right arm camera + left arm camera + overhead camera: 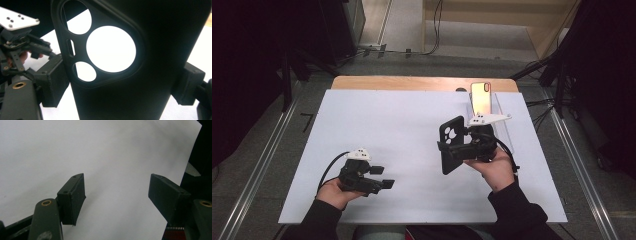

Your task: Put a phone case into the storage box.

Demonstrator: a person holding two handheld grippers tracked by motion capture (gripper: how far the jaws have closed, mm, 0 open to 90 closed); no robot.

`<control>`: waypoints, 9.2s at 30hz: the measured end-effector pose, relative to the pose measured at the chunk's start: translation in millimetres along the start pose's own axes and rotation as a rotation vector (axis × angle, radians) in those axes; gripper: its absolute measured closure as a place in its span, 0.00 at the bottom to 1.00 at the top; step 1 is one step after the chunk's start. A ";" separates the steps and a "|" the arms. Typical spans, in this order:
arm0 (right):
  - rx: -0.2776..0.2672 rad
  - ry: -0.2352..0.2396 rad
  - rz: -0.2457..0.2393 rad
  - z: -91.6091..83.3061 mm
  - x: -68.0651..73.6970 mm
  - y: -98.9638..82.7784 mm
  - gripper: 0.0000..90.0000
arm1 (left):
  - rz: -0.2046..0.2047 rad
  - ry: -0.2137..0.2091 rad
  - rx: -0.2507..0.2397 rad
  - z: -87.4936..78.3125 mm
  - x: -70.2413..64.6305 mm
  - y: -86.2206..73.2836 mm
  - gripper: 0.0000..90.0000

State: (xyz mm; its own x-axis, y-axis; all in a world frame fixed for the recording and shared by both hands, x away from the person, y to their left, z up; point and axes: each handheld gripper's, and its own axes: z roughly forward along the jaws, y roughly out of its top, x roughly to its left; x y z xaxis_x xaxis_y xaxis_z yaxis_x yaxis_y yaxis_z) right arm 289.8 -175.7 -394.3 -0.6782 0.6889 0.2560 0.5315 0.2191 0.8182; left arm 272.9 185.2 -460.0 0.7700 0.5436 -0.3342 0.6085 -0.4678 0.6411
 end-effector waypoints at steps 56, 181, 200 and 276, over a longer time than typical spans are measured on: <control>-0.158 -0.428 0.172 -48.2 -118.4 13.5 0.15 | -0.073 0.082 -0.059 -12.6 5.1 -10.0 0.33; 0.079 -0.284 0.250 58.7 -139.5 55.0 0.05 | -0.070 0.045 -0.064 -11.2 4.9 -5.3 0.33; 0.118 -0.093 0.181 56.0 -100.7 30.5 0.07 | -0.072 0.010 -0.057 -12.6 11.1 -2.2 0.33; 0.259 -0.018 0.062 -29.2 -43.1 -101.2 0.22 | -0.005 -0.059 -0.012 -5.0 2.5 0.0 0.33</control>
State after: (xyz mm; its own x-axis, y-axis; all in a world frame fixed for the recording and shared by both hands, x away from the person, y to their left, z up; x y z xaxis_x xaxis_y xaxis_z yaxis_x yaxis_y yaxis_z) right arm 250.4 -247.8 -473.1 -0.6325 0.7181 0.2903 0.6852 0.3439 0.6421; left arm 273.8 190.0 -457.4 0.7771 0.5035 -0.3776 0.6103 -0.4564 0.6475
